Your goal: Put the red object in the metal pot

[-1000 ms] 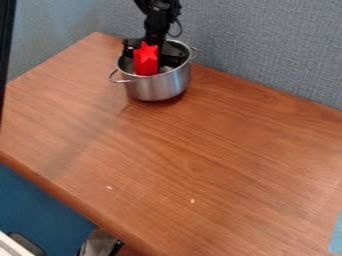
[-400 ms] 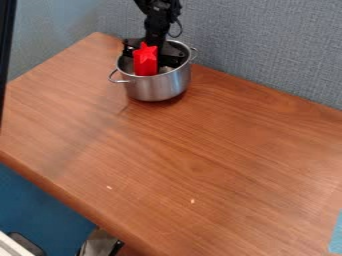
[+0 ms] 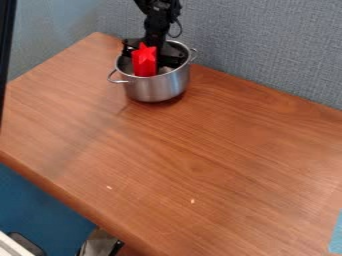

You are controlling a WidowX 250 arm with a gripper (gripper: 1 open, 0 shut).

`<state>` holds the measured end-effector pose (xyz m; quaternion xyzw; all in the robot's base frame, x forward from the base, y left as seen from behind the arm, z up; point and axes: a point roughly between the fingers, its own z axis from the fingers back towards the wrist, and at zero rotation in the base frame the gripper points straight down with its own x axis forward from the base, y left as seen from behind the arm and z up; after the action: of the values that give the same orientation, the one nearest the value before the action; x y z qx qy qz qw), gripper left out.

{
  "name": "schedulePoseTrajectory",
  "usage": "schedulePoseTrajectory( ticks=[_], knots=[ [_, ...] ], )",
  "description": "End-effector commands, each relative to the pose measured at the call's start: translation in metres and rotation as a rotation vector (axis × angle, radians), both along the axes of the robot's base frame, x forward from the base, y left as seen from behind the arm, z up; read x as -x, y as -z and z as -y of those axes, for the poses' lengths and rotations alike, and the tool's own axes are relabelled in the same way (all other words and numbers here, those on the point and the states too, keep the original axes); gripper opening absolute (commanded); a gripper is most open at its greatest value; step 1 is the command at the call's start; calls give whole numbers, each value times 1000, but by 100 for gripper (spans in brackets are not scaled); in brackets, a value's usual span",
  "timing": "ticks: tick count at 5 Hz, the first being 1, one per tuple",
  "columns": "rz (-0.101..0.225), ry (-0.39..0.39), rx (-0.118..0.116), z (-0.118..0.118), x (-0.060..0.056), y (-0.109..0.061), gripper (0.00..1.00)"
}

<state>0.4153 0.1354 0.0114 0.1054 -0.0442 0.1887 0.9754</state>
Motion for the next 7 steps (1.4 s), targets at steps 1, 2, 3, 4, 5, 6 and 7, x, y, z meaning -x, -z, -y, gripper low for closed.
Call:
schedulePoseTrajectory(
  ticks=[1, 2, 3, 4, 5, 6, 7],
  knots=[
    [-58, -37, 11, -13, 15, 18, 0],
    [-61, -38, 12, -13, 16, 18, 0],
    [-64, -39, 13, -13, 18, 19, 0],
    [-67, -40, 13, -13, 19, 19, 0],
    [-70, -40, 14, -14, 20, 19, 0],
    [-73, -41, 15, -14, 21, 20, 0],
    [-76, -42, 15, -14, 22, 20, 0]
  ],
)
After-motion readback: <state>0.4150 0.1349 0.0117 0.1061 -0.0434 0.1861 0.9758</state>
